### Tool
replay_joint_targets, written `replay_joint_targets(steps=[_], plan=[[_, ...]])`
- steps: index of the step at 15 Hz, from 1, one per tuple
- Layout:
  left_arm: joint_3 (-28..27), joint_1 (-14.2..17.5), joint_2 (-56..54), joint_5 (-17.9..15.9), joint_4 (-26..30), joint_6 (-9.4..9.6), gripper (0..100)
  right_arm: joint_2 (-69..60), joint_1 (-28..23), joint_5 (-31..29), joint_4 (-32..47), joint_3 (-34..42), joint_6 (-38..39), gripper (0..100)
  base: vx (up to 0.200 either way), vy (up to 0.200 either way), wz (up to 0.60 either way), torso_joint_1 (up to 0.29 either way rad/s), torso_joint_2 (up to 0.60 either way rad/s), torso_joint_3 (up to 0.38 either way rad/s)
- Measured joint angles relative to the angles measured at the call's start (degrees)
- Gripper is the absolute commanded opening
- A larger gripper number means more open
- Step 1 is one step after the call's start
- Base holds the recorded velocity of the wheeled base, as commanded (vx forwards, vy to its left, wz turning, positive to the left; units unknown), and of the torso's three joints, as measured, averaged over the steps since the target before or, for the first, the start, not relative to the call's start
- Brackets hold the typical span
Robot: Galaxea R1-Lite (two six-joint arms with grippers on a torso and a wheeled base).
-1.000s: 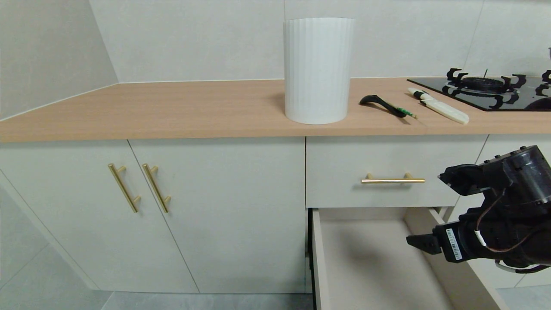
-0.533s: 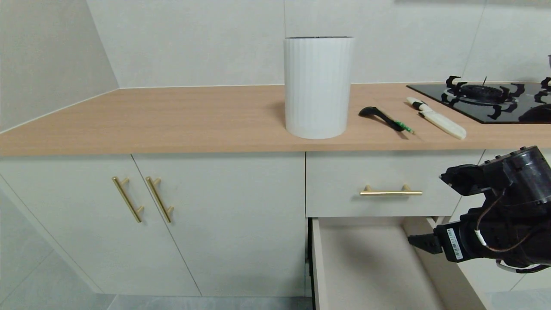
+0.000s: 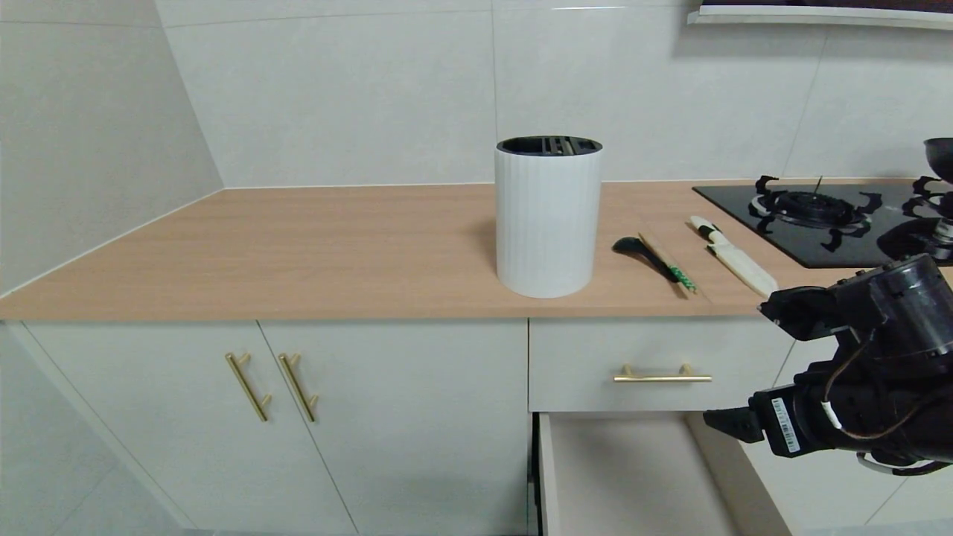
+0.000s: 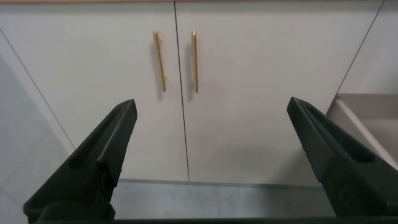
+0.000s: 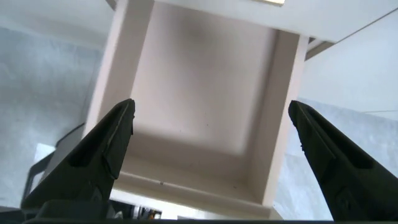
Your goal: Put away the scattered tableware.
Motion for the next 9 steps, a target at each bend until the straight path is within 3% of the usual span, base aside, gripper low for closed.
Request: replay_joint_targets(steps=[4,9], plan=[[0.0,0.0,0.0,0.0,-0.1,0.0,100,0.6,0.0,0.0,-0.2,0.0,0.0,100,0.0,0.0,0.0,0.196,-0.45,-0.261],[0.0,0.0,0.0,0.0,0.0,0.0,100,1.8,0.0,-0.6,-9.6,2.2,-2.2,100,0.0,0.0,0.0,0.034,-0.07,-0.039]])
